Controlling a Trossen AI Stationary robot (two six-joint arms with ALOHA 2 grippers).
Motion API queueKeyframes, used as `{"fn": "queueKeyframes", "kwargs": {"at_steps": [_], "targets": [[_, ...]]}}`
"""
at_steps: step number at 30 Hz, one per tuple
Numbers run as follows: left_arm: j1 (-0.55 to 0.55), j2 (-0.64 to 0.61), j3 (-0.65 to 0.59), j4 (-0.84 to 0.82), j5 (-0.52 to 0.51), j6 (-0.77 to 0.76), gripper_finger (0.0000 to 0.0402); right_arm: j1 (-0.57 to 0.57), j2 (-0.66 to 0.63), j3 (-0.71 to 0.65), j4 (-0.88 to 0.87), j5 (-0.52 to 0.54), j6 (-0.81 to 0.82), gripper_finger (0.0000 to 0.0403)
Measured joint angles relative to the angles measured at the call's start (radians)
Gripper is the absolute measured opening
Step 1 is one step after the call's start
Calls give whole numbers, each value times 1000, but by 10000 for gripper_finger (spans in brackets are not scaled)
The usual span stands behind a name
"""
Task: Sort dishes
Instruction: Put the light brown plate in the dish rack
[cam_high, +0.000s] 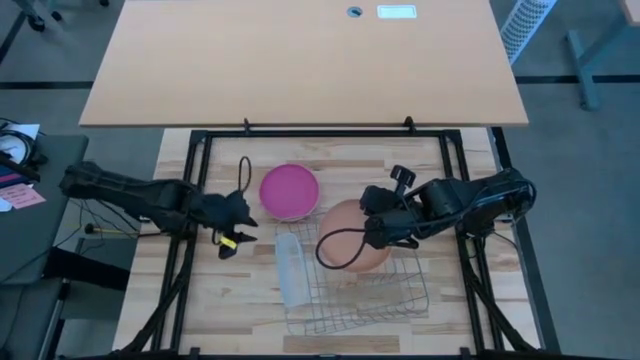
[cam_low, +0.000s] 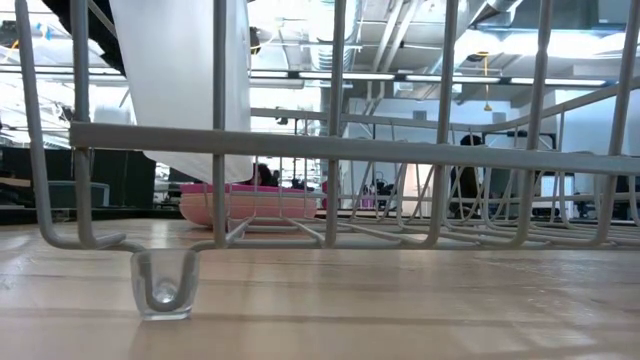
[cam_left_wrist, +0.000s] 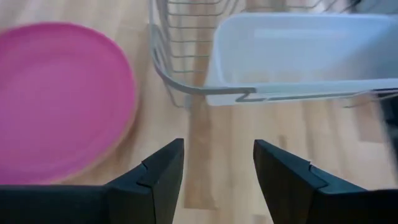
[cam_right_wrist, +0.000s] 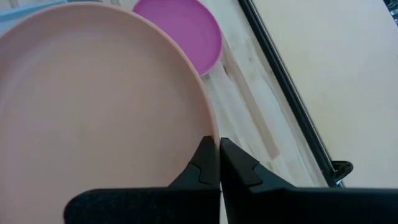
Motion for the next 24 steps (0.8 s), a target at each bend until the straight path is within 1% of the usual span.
{"fn": "queueKeyframes", "kwargs": {"at_steps": [3, 5, 9, 13, 16, 18, 22, 24], "targets": [[-51, 34, 0, 48, -150, -27, 187, -8, 0, 0, 0, 0, -14, 0], [-62, 57, 0, 95, -218, -62, 187, -14, 0, 0, 0, 0, -20, 0], [-62, 99, 0, 137, -225, -109, 187, -20, 0, 0, 0, -1, -36, 0], [-62, 132, 0, 144, -192, -108, 187, -21, 0, 0, 0, -1, -51, 0], [-62, 153, -1, 189, -186, -101, 187, -21, 0, 0, 0, -1, -66, 0], [-59, 180, -1, 238, -208, -86, 187, -25, 0, 0, 0, -1, -72, 0], [-51, 258, -1, 307, -284, -67, 187, -32, 0, 0, 0, -1, -78, 0], [-43, 290, -1, 344, -294, -52, 187, -34, 0, 0, 0, 1, -81, 0]]}}
